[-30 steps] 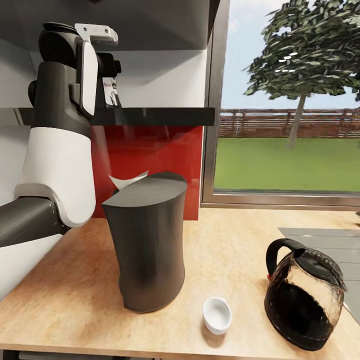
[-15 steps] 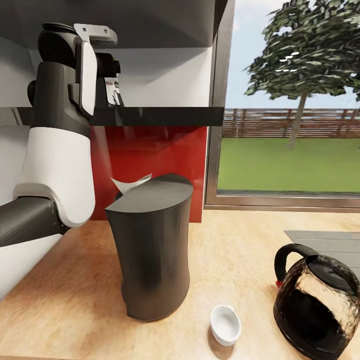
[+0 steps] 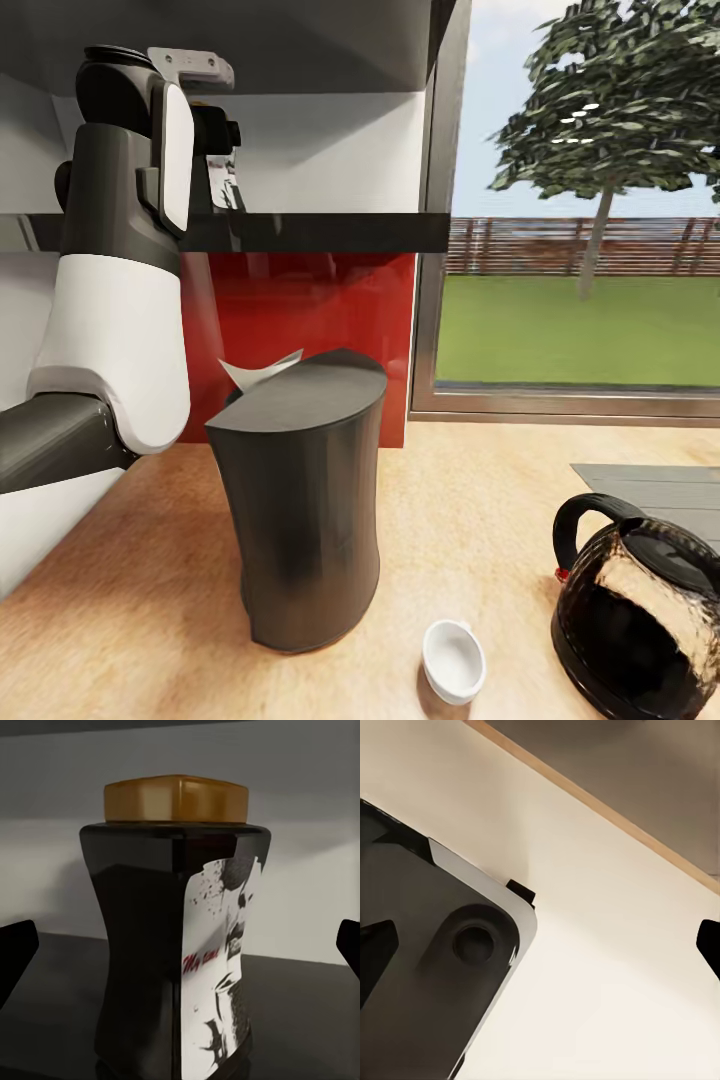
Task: Set up a coffee station on the kitchen countertop: keep the coffee maker on the countertop, move the bottle of coffee from the kitchen shelf to the counter next to the coffee maker, place a paper coffee filter on top of the coffee maker, put the saucer next to the coffee maker with the coffee cup on the saucer, and place the electric kettle next to the coffee maker.
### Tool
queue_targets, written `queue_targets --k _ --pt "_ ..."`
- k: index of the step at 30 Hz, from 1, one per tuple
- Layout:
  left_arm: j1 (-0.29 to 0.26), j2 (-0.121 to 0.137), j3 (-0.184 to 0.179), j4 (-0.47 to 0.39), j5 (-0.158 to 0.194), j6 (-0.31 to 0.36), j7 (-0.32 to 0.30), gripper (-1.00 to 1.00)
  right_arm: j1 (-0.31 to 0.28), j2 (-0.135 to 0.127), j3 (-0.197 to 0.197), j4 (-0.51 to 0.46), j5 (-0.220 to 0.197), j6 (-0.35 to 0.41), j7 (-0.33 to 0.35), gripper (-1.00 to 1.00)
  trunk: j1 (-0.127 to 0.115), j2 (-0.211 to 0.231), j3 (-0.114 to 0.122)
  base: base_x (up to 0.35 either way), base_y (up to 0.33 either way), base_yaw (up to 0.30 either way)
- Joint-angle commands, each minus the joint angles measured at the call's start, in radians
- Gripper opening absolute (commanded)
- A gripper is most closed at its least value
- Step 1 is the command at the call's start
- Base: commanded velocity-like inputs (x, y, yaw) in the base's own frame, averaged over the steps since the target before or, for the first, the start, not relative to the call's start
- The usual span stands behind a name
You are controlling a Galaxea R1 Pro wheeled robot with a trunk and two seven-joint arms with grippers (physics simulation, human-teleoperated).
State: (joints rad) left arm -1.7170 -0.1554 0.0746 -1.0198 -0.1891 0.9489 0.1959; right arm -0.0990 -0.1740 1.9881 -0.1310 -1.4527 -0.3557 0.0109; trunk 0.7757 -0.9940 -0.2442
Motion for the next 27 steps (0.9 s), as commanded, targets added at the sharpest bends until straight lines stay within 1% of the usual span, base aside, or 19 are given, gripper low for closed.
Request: queue_targets --k 1,7,16,21,27 --pt "-0.001 -0.001 0.002 0.0 -0.004 0.003 -0.001 1.0 -0.001 -0.001 0.006 -0.002 -0.011 -0.004 0.001 1.0 0.0 -0.001 -0.001 0.003 0.0 0.0" --pt "-0.001 -0.001 0.002 -0.001 -0.004 0.003 -0.001 1.0 -0.001 -0.001 0.006 -0.002 -0.011 -0.003 0.001 1.0 0.0 -0.001 -0.001 0.103 0.0 0.0" --pt "-0.001 -0.001 0.002 0.0 -0.004 0.004 -0.001 1.0 -0.001 -0.001 0.006 -0.002 -0.011 -0.003 0.001 1.0 0.0 -0.001 -0.001 0.03 0.0 0.0" --pt "-0.001 0.0 0.002 0.002 -0.004 0.003 -0.001 1.0 -0.001 -0.001 0.006 -0.002 -0.011 -0.003 0.001 1.0 0.0 -0.001 -0.001 0.122 0.0 0.0" --pt "-0.001 0.0 0.002 0.004 -0.004 0.004 -0.001 1.0 -0.001 -0.001 0.006 -0.002 -0.011 -0.003 0.001 1.0 0.0 -0.001 -0.001 0.033 0.0 0.0"
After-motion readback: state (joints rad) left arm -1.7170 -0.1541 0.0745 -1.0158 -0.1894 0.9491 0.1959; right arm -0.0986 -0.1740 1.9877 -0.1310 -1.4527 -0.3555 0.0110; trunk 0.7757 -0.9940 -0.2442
